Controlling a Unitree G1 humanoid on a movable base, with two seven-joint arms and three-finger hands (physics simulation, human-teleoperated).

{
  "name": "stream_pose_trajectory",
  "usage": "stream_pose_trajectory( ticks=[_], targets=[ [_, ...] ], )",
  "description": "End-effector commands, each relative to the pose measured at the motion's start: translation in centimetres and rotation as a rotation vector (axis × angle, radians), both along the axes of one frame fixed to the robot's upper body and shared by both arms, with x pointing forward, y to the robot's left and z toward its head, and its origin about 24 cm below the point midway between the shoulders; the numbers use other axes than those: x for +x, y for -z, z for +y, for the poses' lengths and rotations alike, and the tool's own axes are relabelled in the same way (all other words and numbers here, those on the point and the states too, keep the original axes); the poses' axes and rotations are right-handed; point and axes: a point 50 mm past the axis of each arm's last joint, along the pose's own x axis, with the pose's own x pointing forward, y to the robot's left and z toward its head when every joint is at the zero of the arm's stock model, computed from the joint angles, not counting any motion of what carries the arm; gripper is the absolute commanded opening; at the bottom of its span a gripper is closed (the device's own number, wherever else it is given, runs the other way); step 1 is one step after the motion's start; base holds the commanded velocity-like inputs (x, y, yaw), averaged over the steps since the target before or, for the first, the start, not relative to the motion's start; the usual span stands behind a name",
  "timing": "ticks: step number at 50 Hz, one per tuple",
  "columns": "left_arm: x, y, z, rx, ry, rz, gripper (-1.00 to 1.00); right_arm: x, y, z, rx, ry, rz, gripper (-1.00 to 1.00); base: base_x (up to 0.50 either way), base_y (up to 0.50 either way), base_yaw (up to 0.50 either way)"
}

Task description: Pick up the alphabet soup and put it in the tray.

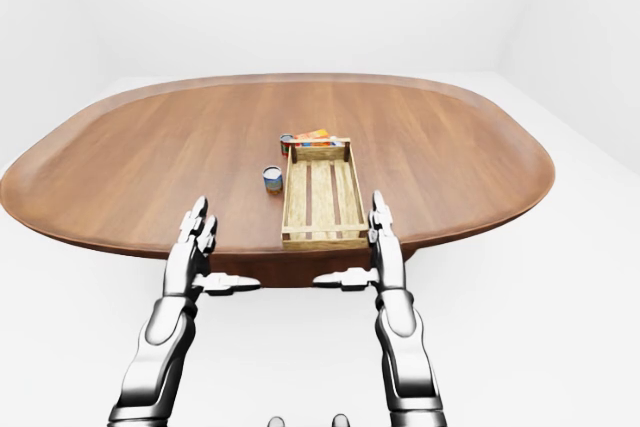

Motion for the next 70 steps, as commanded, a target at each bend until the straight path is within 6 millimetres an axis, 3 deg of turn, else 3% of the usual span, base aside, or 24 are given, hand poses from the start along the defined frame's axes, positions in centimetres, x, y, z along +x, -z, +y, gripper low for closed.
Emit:
stream_pose_trajectory(
  ticks=[1,11,25,51,70],
  targets=[
    [-0.7,-0.8,0.7,-0.002,0.013,-0.019,1.0,-1.3,-1.9,-0.6,0.002,-0.007,-0.051,1.0,0.0,0.0,0.0],
    [-1.7,-2.1,0.7,-0.009,0.022,-0.044,1.0,-2.1,-3.7,-0.6,-0.01,-0.003,-0.113,1.0,0.0,0.0,0.0],
    [-3.4,-6.5,2.2,-0.035,0.006,-0.237,1.0,-5.3,-8.3,-1.8,-0.032,0.028,-0.31,1.0,0.0,0.0,0.0],
    [-4.6,-9.8,4.7,-0.076,-0.042,-0.394,1.0,-9.4,-11.6,-6.0,-0.041,0.145,-0.464,1.0,0.0,0.0,0.0],
    [-5.0,-10.5,5.3,-0.08,-0.052,-0.433,1.0,-9.7,-11.9,-5.7,-0.039,0.13,-0.477,1.0,0.0,-0.09,0.0]
  ],
)
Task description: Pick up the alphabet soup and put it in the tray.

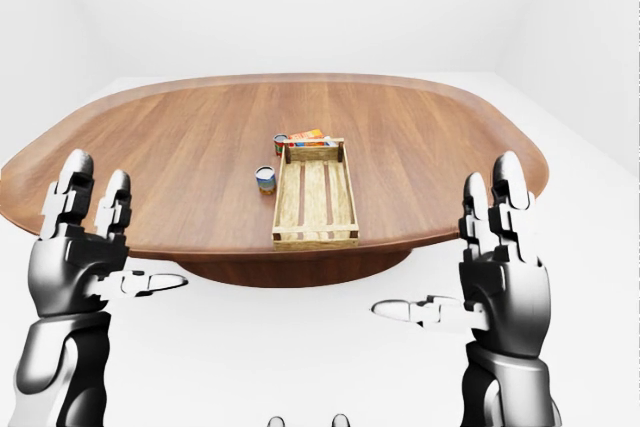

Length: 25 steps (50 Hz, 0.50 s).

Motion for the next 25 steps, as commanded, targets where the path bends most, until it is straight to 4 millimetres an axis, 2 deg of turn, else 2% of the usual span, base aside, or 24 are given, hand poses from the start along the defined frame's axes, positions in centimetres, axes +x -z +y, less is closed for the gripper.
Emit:
stream_pose_trajectory(
  ticks=[1,16,25],
  targets=[
    [-0.25,-0.34,0.11,-0.005,0.001,-0.018,1.0,-0.4,-0.29,-0.14,-0.006,0.002,-0.013,1.0,0.0,-0.5,0.0],
    [-0.41,-0.63,0.32,-0.008,0.0,-0.034,1.0,-0.28,-0.21,0.38,-0.022,-0.017,-0.001,1.0,0.0,-0.03,0.0],
    [-0.38,-0.61,0.18,-0.008,0.005,-0.033,1.0,-0.53,-0.38,0.77,-0.036,-0.047,-0.006,1.0,0.43,0.0,0.0]
  ],
)
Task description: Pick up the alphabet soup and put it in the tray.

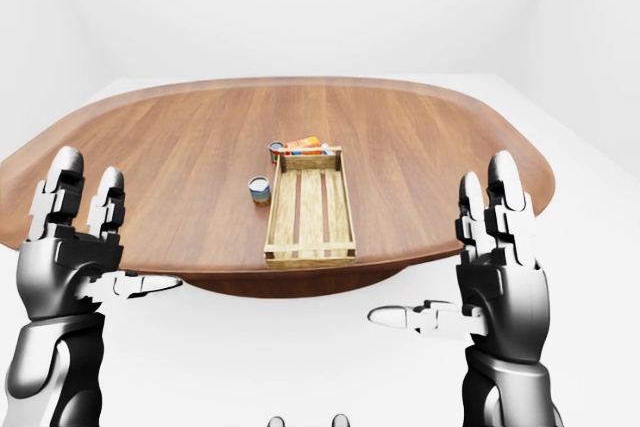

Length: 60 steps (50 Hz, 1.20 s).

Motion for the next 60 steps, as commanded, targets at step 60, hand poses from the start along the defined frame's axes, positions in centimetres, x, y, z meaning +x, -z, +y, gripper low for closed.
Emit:
stream_pose_trajectory(
  ticks=[60],
  targets=[
    [-0.3,0.03,-0.66,0.052,0.024,0.009,1.0,-0.49,-0.47,0.21,0.001,-0.02,-0.024,1.0,0.42,0.0,0.0]
  ],
)
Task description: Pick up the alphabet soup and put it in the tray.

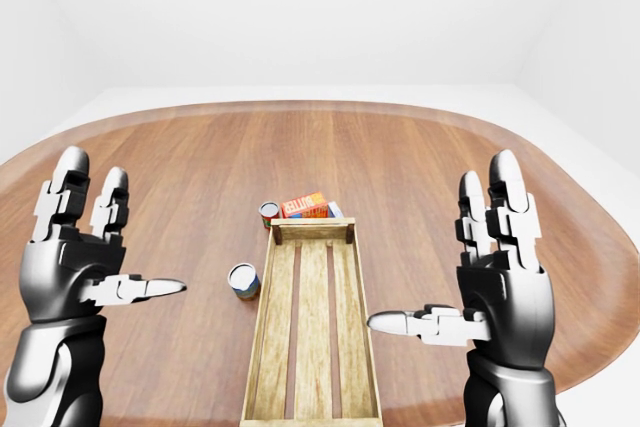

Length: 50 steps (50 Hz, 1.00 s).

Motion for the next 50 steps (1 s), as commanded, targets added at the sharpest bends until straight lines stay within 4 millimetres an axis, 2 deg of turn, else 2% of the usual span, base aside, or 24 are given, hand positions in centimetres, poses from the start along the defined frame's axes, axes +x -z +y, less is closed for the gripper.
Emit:
stream_pose_trajectory(
  ticks=[1,7,12,15,19,23,24,26,29,31,32,40,46,50],
  targets=[
    [0.0,0.1,-0.2,0.025,0.008,0.011,1.0,-0.1,-0.1,0.0,0.007,0.003,-0.007,1.0,0.0,0.0,0.0],
    [0.1,0.3,-0.4,0.058,0.013,0.025,1.0,0.0,0.0,0.1,0.007,0.0,-0.003,1.0,0.0,0.0,0.0],
    [1.1,2.4,-0.9,0.243,0.003,0.158,1.0,-0.1,-0.1,0.0,0.006,0.001,-0.007,1.0,0.0,0.0,0.0],
    [2.9,4.3,-0.5,0.374,-0.073,0.264,1.0,0.1,0.1,0.2,0.005,-0.007,0.002,1.0,0.0,0.0,0.0],
    [4.3,3.4,0.5,0.433,-0.146,0.241,1.0,0.1,-0.2,0.5,-0.002,-0.015,-0.006,1.0,0.0,0.0,0.0],
    [5.0,3.3,0.2,0.562,-0.182,0.254,1.0,0.0,-0.2,0.6,-0.007,-0.02,-0.009,1.0,0.0,0.0,0.0],
    [5.1,2.6,0.0,0.578,-0.185,0.225,1.0,0.1,-0.2,0.5,-0.008,-0.021,-0.006,1.0,0.0,0.0,0.0],
    [5.4,2.5,-0.3,0.649,-0.209,0.225,1.0,0.1,-0.1,0.4,-0.007,-0.017,-0.002,1.0,0.0,0.0,0.0],
    [6.1,3.4,-0.5,0.839,-0.252,0.272,1.0,0.0,-0.2,0.4,-0.016,-0.009,-0.002,1.0,0.0,0.0,0.0],
    [6.8,3.4,-0.9,0.83,-0.216,0.284,1.0,-0.1,-0.3,0.4,-0.016,-0.008,-0.011,1.0,0.0,0.0,0.0],
    [7.6,3.6,-0.7,0.891,-0.26,0.294,1.0,0.0,-0.3,0.4,-0.019,-0.005,-0.008,1.0,0.0,0.0,0.0],
    [10.0,4.4,-0.8,1.208,-0.378,0.323,1.0,-0.2,-0.4,0.4,-0.022,0.004,-0.013,1.0,0.0,0.0,0.0],
    [10.3,5.5,-1.3,1.413,-0.387,0.323,1.0,-0.2,-0.4,0.2,-0.015,0.013,-0.016,1.0,0.0,0.0,0.0],
    [10.7,5.7,-1.6,1.427,-0.332,0.359,1.0,-0.1,-0.3,0.2,-0.013,0.012,-0.011,1.0,0.0,0.0,0.0]
  ],
)
